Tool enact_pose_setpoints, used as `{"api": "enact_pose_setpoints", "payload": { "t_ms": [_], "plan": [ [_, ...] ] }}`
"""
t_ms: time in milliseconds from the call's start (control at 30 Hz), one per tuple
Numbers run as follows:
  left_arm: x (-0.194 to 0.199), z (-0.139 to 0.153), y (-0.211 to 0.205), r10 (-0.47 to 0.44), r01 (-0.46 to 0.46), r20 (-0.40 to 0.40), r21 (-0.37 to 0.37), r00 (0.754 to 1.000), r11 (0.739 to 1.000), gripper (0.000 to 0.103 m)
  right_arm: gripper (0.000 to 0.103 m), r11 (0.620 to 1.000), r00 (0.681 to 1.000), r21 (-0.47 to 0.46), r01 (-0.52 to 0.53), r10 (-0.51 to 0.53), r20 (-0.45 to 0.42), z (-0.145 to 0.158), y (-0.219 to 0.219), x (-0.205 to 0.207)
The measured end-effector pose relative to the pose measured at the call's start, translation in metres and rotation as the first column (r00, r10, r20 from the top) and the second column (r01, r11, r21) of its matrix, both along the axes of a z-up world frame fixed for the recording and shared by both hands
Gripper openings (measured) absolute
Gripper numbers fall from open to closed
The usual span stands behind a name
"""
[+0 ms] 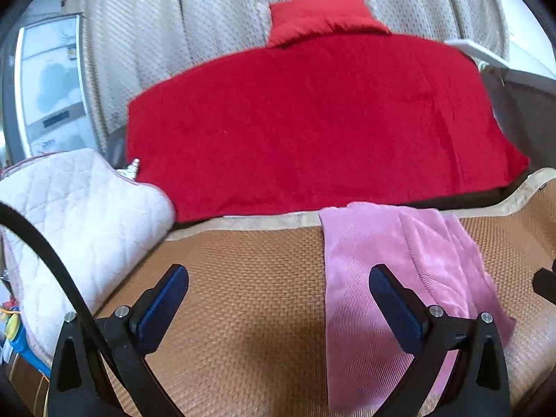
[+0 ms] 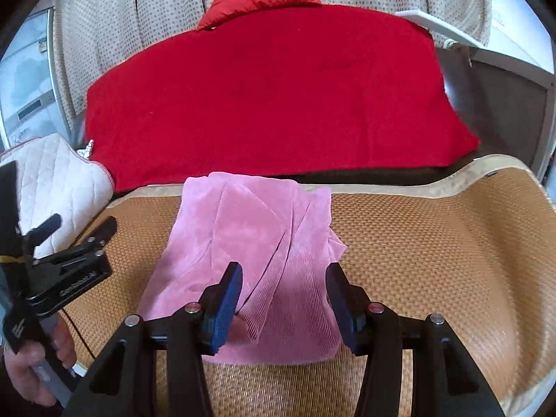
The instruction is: Fold large clothes
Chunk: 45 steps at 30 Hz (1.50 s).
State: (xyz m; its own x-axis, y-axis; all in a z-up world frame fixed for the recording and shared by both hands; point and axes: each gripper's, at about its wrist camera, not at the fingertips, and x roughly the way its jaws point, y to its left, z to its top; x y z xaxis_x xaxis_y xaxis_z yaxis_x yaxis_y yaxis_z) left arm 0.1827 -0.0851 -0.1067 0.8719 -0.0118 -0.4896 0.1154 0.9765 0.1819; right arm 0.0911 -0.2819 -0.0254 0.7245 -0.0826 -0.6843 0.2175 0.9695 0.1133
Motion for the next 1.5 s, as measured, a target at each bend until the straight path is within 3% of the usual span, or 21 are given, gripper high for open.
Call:
{"api": "enact_pose_setpoints", "payload": {
  "t_ms": [400,733,1133,1500],
  "plan": [
    [-0.098,0.083,0.017,-0.047,0.052,0.139,-0.028,0.989,0.998,0.103,0.055,0.999,0.998,-0.009,0.041,-0.041,0.053,0.06,0.015,-0.064],
    [-0.136,0.13,0.033,-0.022,0.041,0.214,-0.082,0.977,0.996,0.103,0.057,0.999,0.985,-0.025,0.032,-0.027,0.173,0.119,0.026,-0.112],
    [-0.166,0.156,0.039,-0.007,0.036,0.271,-0.103,0.963,0.994,0.103,0.059,0.998,0.967,-0.061,0.036,-0.019,0.255,0.156,0.037,-0.146],
    [-0.184,0.167,0.04,-0.033,0.07,0.298,-0.115,0.954,0.991,0.103,0.059,0.985,0.955,-0.128,0.113,-0.072,0.288,0.175,0.041,-0.165]
  ]
}}
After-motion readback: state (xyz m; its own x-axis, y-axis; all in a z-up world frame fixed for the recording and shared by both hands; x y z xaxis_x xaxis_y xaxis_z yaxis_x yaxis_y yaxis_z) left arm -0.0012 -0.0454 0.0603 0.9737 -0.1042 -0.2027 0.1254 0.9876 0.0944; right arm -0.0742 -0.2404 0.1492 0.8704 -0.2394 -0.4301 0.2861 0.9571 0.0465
